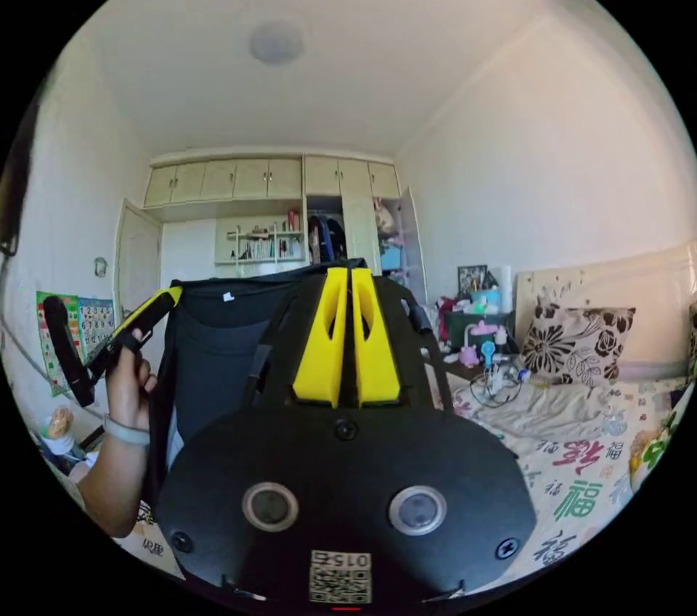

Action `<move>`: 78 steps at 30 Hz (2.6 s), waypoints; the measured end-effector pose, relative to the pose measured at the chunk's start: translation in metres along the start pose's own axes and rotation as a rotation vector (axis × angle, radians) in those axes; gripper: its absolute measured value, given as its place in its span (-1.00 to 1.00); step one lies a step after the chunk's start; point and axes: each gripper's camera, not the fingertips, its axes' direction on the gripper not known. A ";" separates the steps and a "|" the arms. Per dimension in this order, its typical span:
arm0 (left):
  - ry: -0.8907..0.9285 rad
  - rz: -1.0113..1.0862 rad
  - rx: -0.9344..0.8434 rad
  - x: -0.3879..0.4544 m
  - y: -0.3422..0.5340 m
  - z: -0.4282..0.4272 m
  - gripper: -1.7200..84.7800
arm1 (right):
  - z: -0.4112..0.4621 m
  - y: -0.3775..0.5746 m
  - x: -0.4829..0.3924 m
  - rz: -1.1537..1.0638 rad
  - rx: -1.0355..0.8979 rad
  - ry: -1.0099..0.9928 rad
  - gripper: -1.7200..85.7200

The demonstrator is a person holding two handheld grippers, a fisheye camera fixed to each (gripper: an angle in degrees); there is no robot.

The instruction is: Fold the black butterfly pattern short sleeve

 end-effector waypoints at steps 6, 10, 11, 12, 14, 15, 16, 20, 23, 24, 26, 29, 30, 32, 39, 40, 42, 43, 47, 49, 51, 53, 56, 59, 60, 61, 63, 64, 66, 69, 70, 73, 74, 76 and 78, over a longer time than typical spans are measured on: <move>0.058 -0.099 -0.648 -0.064 0.159 0.209 -0.82 | 0.224 0.120 0.123 0.360 -0.689 -0.131 -0.82; 0.220 -0.093 -0.825 -0.116 0.243 0.175 -0.78 | 0.207 0.197 0.163 0.383 -0.836 -0.313 -0.78; 0.222 -0.080 -0.872 -0.122 0.256 0.164 -0.77 | 0.201 0.210 0.166 0.368 -0.888 -0.323 -0.78; 0.239 -0.089 -0.982 -0.135 0.282 0.140 -0.75 | 0.186 0.239 0.172 0.365 -1.009 -0.305 -0.77; 0.273 -0.192 -1.185 -0.155 0.324 0.101 -0.71 | 0.164 0.282 0.180 0.373 -1.203 -0.249 -0.75; 0.277 -0.286 -1.317 -0.165 0.349 0.074 -0.69 | 0.151 0.308 0.184 0.395 -1.329 -0.199 -0.73; 0.277 -0.374 -1.415 -0.169 0.369 0.050 -0.67 | 0.142 0.330 0.186 0.427 -1.421 -0.176 -0.71; 0.256 -0.569 -1.384 -0.172 0.382 0.013 -0.67 | 0.152 0.381 0.182 0.456 -1.625 -0.180 -0.70; 0.345 -0.565 -1.480 -0.160 0.390 0.032 -0.71 | 0.185 0.396 0.173 0.338 -1.695 -0.117 -0.80; 0.304 -0.483 -1.493 -0.158 0.388 0.040 -0.81 | 0.197 0.397 0.167 0.250 -1.728 -0.089 -0.87; 0.322 -0.423 -1.535 -0.159 0.389 0.052 -0.90 | 0.210 0.397 0.157 0.172 -1.765 -0.161 -0.95; 0.368 -0.466 -1.540 -0.174 0.385 0.064 -0.95 | 0.220 0.395 0.153 0.133 -1.816 -0.186 -0.97; 0.358 -0.465 -1.530 -0.182 0.378 0.065 -0.96 | 0.221 0.390 0.154 0.114 -1.812 -0.170 -0.98; 0.350 -0.467 -1.512 -0.194 0.368 0.065 -0.96 | 0.222 0.383 0.157 0.132 -1.816 -0.174 -0.98; 0.345 -0.451 -1.564 -0.204 0.384 0.074 -0.88 | 0.250 0.411 0.148 0.103 -1.927 -0.178 -0.93; 0.350 -0.461 -1.578 -0.211 0.381 0.076 -0.82 | 0.254 0.416 0.147 0.073 -1.963 -0.165 -0.88; 0.285 -0.399 -1.630 -0.222 0.371 0.080 -0.75 | 0.257 0.416 0.147 0.033 -1.973 -0.127 -0.84; 0.242 -0.318 -1.629 -0.228 0.358 0.086 -0.73 | 0.259 0.414 0.150 0.039 -1.968 -0.101 -0.83; 0.197 -0.042 -1.465 -0.228 0.311 0.140 -0.70 | 0.278 0.397 0.159 0.138 -1.836 -0.075 -0.82; 0.282 0.064 -1.354 -0.210 0.304 0.200 -0.69 | 0.302 0.389 0.156 0.161 -1.741 -0.095 -0.82; 0.357 0.123 -1.323 -0.190 0.317 0.247 -0.69 | 0.320 0.389 0.148 0.152 -1.718 -0.137 -0.82; 0.400 0.177 -1.356 -0.168 0.341 0.293 -0.69 | 0.334 0.392 0.138 0.133 -1.721 -0.173 -0.82; 0.423 0.222 -1.432 -0.148 0.383 0.348 -0.73 | 0.346 0.395 0.126 0.098 -1.732 -0.193 -0.82; 0.461 0.081 -1.487 -0.171 0.405 0.375 -0.89 | 0.349 0.396 0.127 0.107 -1.750 -0.191 -0.82; 0.506 -0.032 -1.435 -0.194 0.398 0.378 -0.91 | 0.349 0.396 0.130 0.124 -1.755 -0.189 -0.82; 0.543 -0.137 -1.391 -0.220 0.392 0.380 -0.93 | 0.349 0.396 0.134 0.147 -1.760 -0.187 -0.83; 0.531 -0.232 -1.342 -0.261 0.382 0.384 -0.95 | 0.350 0.398 0.140 0.184 -1.768 -0.180 -0.83; 0.470 -0.261 -1.305 -0.289 0.376 0.385 -0.95 | 0.352 0.401 0.144 0.209 -1.771 -0.178 -0.84; 0.374 -0.339 -1.236 -0.333 0.368 0.387 -0.96 | 0.357 0.406 0.148 0.243 -1.779 -0.181 -0.84; 0.199 -0.522 -1.147 -0.403 0.370 0.388 -0.96 | 0.369 0.416 0.150 0.278 -1.798 -0.195 -0.84; 0.131 -0.555 -1.132 -0.423 0.374 0.388 -0.95 | 0.373 0.419 0.150 0.289 -1.804 -0.205 -0.84; -0.002 -0.604 -1.198 -0.459 0.394 0.388 -0.94 | 0.382 0.422 0.148 0.277 -1.827 -0.215 -0.84; -0.019 -0.614 -1.201 -0.464 0.396 0.387 -0.93 | 0.383 0.422 0.147 0.265 -1.831 -0.209 -0.84; -0.064 -0.620 -1.155 -0.478 0.396 0.378 -0.83 | 0.383 0.417 0.148 0.224 -1.843 -0.181 -0.82; -0.041 -0.624 -1.137 -0.485 0.390 0.367 -0.73 | 0.381 0.409 0.151 0.212 -1.836 -0.158 -0.81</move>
